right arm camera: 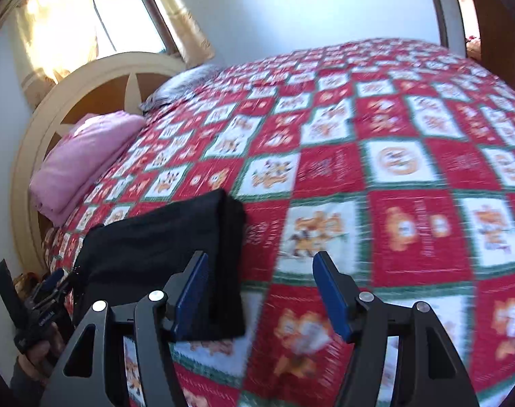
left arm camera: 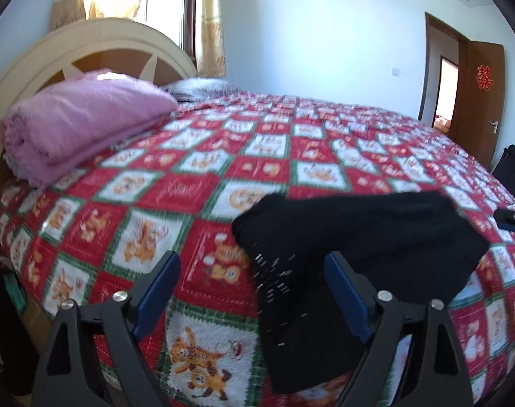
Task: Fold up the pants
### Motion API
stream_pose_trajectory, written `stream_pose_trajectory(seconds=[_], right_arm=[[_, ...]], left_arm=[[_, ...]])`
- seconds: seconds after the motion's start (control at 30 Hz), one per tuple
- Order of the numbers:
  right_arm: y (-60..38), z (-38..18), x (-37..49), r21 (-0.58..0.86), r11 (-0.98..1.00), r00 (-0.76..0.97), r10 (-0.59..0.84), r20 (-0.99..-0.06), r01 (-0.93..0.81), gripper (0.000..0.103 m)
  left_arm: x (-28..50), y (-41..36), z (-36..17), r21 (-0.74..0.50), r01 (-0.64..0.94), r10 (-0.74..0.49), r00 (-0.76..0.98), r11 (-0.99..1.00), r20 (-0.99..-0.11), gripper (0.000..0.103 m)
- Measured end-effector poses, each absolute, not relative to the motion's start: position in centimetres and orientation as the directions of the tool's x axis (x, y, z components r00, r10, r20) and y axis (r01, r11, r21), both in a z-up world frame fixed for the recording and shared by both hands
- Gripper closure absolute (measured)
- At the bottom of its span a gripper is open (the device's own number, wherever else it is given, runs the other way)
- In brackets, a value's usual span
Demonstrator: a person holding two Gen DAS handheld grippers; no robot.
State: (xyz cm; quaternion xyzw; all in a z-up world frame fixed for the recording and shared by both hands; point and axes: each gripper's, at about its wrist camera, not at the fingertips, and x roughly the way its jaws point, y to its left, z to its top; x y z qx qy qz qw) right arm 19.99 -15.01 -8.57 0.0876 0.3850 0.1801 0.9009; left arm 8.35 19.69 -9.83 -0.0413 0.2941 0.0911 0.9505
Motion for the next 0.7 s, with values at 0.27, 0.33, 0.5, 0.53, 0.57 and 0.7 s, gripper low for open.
stream_pose_trajectory(seconds=[0.27,0.33,0.5,0.53,0.57,0.7], right_arm=[[-19.3,-5.6,15.1,0.254,0.938,0.685,0.347,-0.640,-0.237,0.034],[-19.9,-4.8,14.4,0.248,0.942,0.703,0.335,-0.627,-0.228,0.033],[-20.3,-2.6,12.9,0.220,0.947,0.744,0.319,-0.587,-0.233,0.033],[-20.3,-2.2,12.6,0.221,0.945,0.746,0.326,-0.580,-0.241,0.033],[-20.2,-1.9,12.4,0.221,0.944,0.749,0.329,-0.575,-0.245,0.033],[-19.8,-1.0,11.2,0.202,0.945,0.766,0.328,-0.553,-0.259,0.032]], left_arm=[[7.0,16.4,-5.8,-0.025,-0.157,0.123,0.850,0.987,-0.512,0.010],[6.6,15.8,-5.1,-0.011,-0.157,0.130,0.856,0.988,-0.501,0.010],[5.6,14.5,-3.1,0.028,-0.161,0.155,0.874,0.987,-0.461,0.004],[5.5,14.4,-2.9,0.031,-0.162,0.158,0.876,0.986,-0.455,0.004],[5.3,14.2,-2.6,0.032,-0.157,0.155,0.880,0.987,-0.449,0.004],[5.1,13.7,-2.1,0.043,-0.148,0.152,0.888,0.988,-0.434,0.004]])
